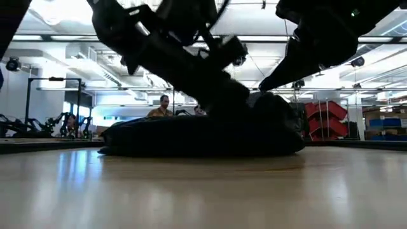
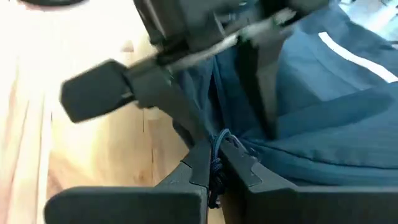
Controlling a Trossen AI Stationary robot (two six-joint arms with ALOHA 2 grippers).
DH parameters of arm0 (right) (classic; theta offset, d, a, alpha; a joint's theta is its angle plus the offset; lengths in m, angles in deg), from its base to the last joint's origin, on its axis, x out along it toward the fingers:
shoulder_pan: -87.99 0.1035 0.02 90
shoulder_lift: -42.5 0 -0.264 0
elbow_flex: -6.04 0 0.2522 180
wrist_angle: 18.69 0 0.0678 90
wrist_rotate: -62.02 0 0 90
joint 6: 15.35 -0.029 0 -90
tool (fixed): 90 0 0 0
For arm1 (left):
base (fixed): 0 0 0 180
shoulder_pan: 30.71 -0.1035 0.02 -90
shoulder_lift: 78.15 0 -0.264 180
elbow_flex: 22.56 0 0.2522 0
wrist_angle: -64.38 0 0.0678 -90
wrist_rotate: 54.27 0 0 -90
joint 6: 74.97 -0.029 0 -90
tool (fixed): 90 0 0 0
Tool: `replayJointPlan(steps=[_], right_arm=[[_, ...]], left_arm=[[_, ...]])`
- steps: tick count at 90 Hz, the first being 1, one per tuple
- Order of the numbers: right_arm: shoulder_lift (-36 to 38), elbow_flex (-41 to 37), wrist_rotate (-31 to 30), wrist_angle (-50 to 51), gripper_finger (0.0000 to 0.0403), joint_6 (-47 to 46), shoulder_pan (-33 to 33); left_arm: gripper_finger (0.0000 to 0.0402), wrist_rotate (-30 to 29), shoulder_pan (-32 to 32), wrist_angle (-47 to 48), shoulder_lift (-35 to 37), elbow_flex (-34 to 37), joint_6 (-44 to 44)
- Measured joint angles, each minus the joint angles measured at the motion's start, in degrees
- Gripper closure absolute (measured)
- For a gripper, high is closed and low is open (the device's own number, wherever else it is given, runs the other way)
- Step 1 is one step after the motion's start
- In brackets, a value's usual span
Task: Unpack backpack
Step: Open the blue backpack
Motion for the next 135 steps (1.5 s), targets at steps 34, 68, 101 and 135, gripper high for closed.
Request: replayJointPlan(steps=[34,68,101,135], right_arm=[[6.78,0.02,-3.88,12.18,0.0403,-2.87,0.26],[13.33,-0.58,-7.36,32.27,0.0403,-15.93,0.5],[10.08,-1.31,-11.31,24.29,0.0403,-17.31,0.66],[-4.7,-0.95,1.94,-11.48,0.0403,6.0,-0.39]], left_arm=[[0.0397,-3.74,4.07,4.67,0.87,0.42,3.25],[0.04,-18.62,13.82,27.1,8.16,5.66,15.78],[0.0397,-30.89,20.78,24.46,38.68,29.53,23.8],[0.0242,-21.83,20.39,15.88,63.88,33.42,5.66]])
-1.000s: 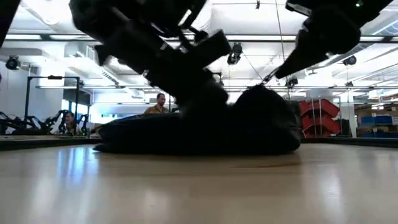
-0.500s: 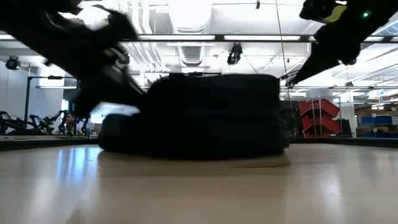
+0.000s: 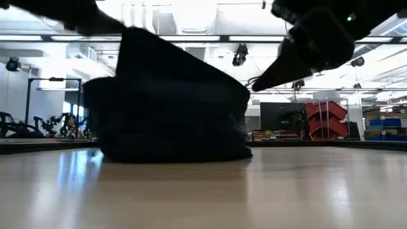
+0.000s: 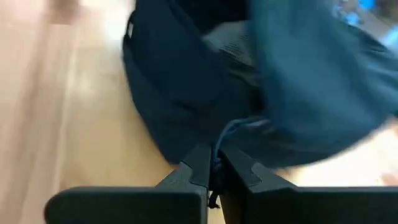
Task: Unpack backpack
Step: Open the blue backpack
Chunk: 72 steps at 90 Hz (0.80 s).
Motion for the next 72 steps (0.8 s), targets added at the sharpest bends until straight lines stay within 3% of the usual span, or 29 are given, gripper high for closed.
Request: replayJointPlan(steps=[16,29,35,45,61,72], right_arm=[[-3.46,1.17,1.14,-2.44,0.0403,2.66,-1.07],[-4.91,2.49,1.58,-2.46,0.0403,4.41,-1.88],[-5.29,3.2,1.58,-2.53,0.0403,5.28,-2.23],[-5.31,3.81,1.65,-2.51,0.0403,6.05,-2.87],[-5.31,3.97,2.61,-2.51,0.0403,5.9,-3.32],[-5.29,3.97,2.63,-2.44,0.0403,5.55,-3.39]], left_arm=[[0.0163,5.49,-0.07,-0.69,-1.83,-1.45,-0.84],[0.0137,4.91,-0.73,-4.48,-11.69,-1.54,0.61],[0.0136,2.03,-1.23,-5.27,-17.29,-3.33,-1.19],[0.0141,-0.94,-3.79,-5.26,-26.45,-9.78,-7.15],[0.0143,8.91,-6.76,2.4,-37.16,-24.2,-11.39],[0.0146,8.21,-8.85,13.12,-44.84,-33.73,-11.46]])
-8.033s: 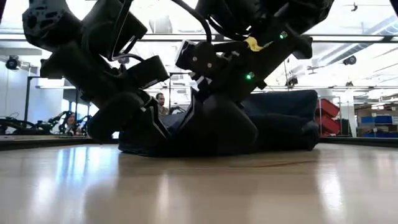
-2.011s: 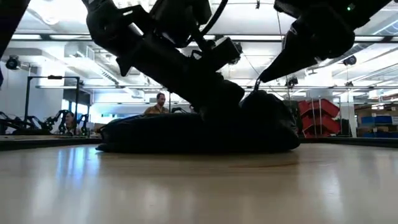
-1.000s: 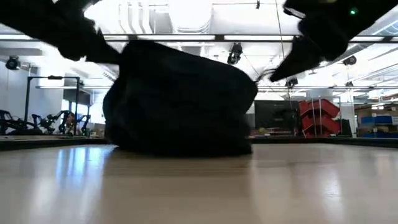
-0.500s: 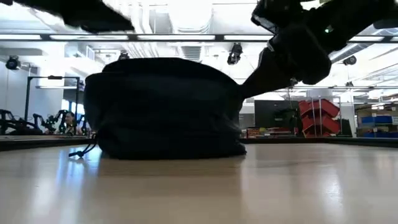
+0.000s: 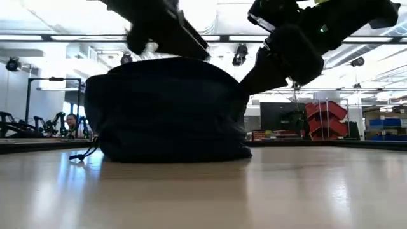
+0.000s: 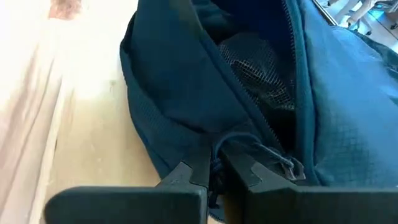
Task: Unpack backpack
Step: Open the blue backpack
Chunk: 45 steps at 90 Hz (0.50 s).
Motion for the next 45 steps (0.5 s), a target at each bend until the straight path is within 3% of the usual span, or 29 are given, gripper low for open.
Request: replayJointPlan(steps=[19,45], right_arm=[[0.02,0.0,0.15,1.21,0.0403,-0.9,0.13],[0.68,0.0,-0.02,7.34,0.0403,-4.09,1.7]], left_arm=[[0.0161,-2.97,-4.15,13.14,-9.0,-12.05,-0.21],[0.0188,-0.88,-5.32,13.45,-10.36,-16.79,-3.27]])
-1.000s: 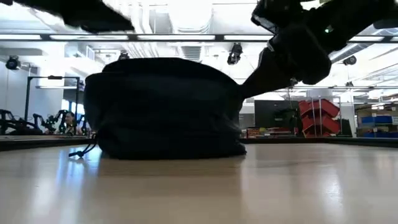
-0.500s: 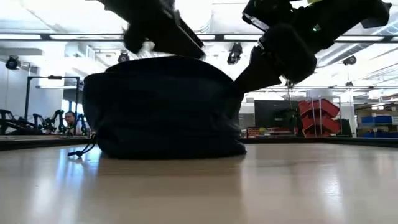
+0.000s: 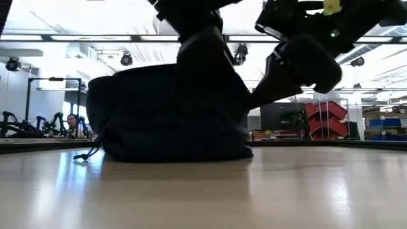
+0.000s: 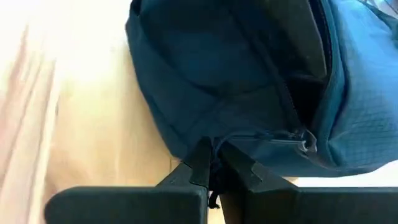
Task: Unpack backpack
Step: Open the blue backpack
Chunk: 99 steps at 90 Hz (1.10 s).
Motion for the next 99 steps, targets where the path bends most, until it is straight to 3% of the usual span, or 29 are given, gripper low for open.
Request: replayJointPlan(steps=[33,58,83,99], right_arm=[[0.96,0.0,0.0,-0.92,0.0403,0.33,-0.04],[2.47,-0.02,0.01,-0.06,0.0403,0.47,-0.02],[13.33,-0.1,-4.54,16.5,0.0403,-6.06,1.86],[14.99,-1.43,-4.18,12.31,0.0403,-4.78,1.86]], left_arm=[[0.0237,1.45,-2.6,2.62,-2.29,0.55,2.89],[0.039,0.92,-1.85,5.07,-1.96,-0.15,6.84],[0.0401,-0.56,5.15,15.31,0.48,0.85,17.09],[0.0401,-7.23,11.98,16.03,1.81,0.85,18.6]])
